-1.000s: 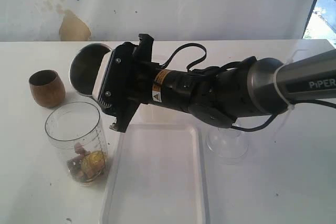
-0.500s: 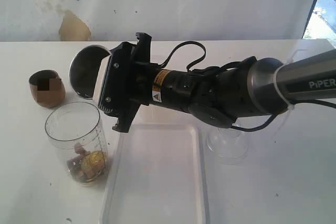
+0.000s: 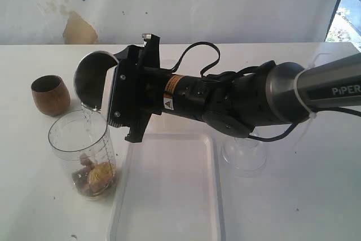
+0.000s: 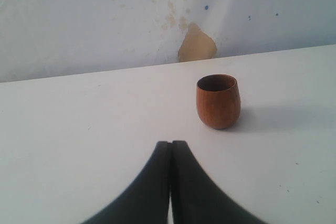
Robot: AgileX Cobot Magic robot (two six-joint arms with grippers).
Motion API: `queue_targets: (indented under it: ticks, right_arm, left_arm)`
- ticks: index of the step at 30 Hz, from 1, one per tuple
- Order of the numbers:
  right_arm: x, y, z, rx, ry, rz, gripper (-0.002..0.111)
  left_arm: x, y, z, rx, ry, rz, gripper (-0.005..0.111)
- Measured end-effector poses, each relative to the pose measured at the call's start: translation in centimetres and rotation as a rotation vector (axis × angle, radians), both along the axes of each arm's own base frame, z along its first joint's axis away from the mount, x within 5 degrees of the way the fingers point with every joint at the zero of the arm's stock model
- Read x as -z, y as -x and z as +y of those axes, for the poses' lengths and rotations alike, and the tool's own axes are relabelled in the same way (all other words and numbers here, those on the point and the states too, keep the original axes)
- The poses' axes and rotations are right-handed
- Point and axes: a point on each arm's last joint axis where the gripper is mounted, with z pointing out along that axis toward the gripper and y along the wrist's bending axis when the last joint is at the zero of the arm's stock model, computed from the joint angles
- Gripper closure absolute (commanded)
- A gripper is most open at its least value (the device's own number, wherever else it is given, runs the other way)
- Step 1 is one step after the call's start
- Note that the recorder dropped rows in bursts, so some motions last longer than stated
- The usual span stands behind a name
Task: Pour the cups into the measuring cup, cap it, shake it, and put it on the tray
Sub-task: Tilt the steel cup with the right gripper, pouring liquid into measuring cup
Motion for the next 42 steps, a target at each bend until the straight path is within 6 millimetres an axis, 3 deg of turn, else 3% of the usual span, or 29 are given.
queue_targets:
  ticks: [42]
  right_arm:
    - [-0.02, 0.00, 0.00, -0.032, 0.091, -0.111, 0.108]
  left_arm:
    - [0.00, 0.00, 0.00, 0.000, 0.000, 0.000, 0.107]
